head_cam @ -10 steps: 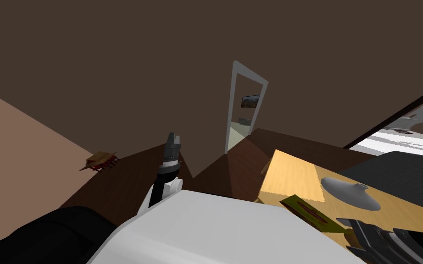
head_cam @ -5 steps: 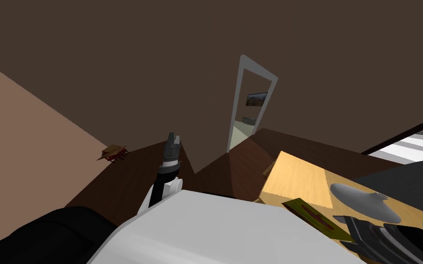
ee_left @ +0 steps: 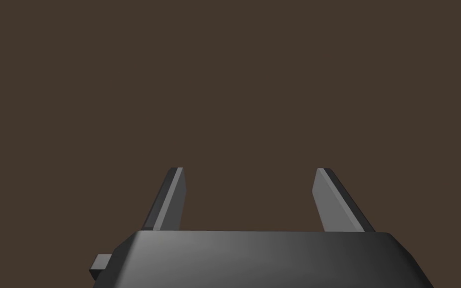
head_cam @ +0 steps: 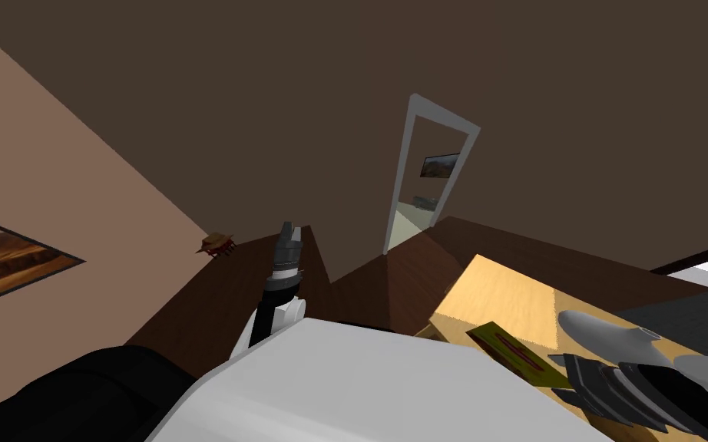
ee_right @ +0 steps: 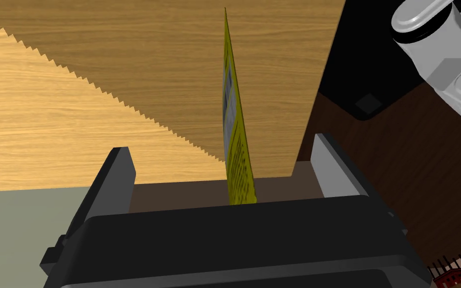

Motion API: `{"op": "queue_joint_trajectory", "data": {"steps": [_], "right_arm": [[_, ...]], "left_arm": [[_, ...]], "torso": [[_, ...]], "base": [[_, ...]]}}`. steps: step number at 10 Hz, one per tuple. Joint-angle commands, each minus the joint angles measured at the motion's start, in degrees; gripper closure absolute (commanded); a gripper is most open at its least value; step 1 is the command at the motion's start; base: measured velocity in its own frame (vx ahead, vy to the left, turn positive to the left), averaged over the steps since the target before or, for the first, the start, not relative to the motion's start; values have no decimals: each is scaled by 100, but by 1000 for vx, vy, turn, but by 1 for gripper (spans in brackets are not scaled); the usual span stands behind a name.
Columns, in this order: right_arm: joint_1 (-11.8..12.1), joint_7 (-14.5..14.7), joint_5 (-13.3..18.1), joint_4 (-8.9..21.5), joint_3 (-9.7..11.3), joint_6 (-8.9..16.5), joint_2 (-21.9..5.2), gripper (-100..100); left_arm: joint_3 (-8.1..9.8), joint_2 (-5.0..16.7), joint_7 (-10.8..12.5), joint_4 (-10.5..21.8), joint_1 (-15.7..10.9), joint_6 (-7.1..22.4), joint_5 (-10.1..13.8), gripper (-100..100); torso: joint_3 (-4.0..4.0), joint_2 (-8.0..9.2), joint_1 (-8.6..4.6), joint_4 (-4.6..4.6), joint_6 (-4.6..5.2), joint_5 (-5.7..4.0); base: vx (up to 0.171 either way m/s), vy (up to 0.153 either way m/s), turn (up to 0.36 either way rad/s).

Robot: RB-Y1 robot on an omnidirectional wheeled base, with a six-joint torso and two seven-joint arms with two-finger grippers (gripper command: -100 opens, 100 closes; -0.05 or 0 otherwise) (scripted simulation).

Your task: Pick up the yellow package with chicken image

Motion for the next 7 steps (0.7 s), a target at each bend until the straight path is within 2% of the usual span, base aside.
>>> {"op": "queue_joint_trajectory", "data": {"steps": [1, 2, 3, 4, 5, 6, 7], "right_arm": [[-124, -286, 232, 44, -33, 3, 101, -100], [-124, -458, 232, 44, -33, 3, 101, -100], [-221, -644, 430, 60, -63, 18, 183, -100], [-221, -791, 430, 60, -63, 18, 183, -100], [-319, -973, 628, 77, -92, 33, 264, -100], [-319, -1123, 628, 77, -92, 33, 264, -100], [-416, -1303, 827, 93, -122, 49, 345, -100]], "left_arm": [[0, 0, 0, 0, 0, 0, 0, 0], [0, 0, 0, 0, -1, 0, 0, 0], [0, 0, 0, 0, 0, 0, 0, 0], [0, 0, 0, 0, -1, 0, 0, 0], [0, 0, 0, 0, 0, 0, 0, 0], [-1, 0, 0, 0, -1, 0, 0, 0], [0, 0, 0, 0, 1, 0, 0, 0]], "torso": [[0, 0, 0, 0, 0, 0], [-1, -1, 0, -1, -7, 0], [-1, -3, 2, -1, 0, 0], [2, 4, 4, 0, -3, 1], [-1, -3, 3, 0, -1, 1], [1, 2, 5, 0, -8, 1], [-3, -6, 4, -1, 4, 1]], "base": [[-131, -48, 218], [-125, -40, 123], [-151, -33, 140], [-122, -35, 136], [-151, -30, 296], [-113, -26, 94], [-129, -31, 154]]}}
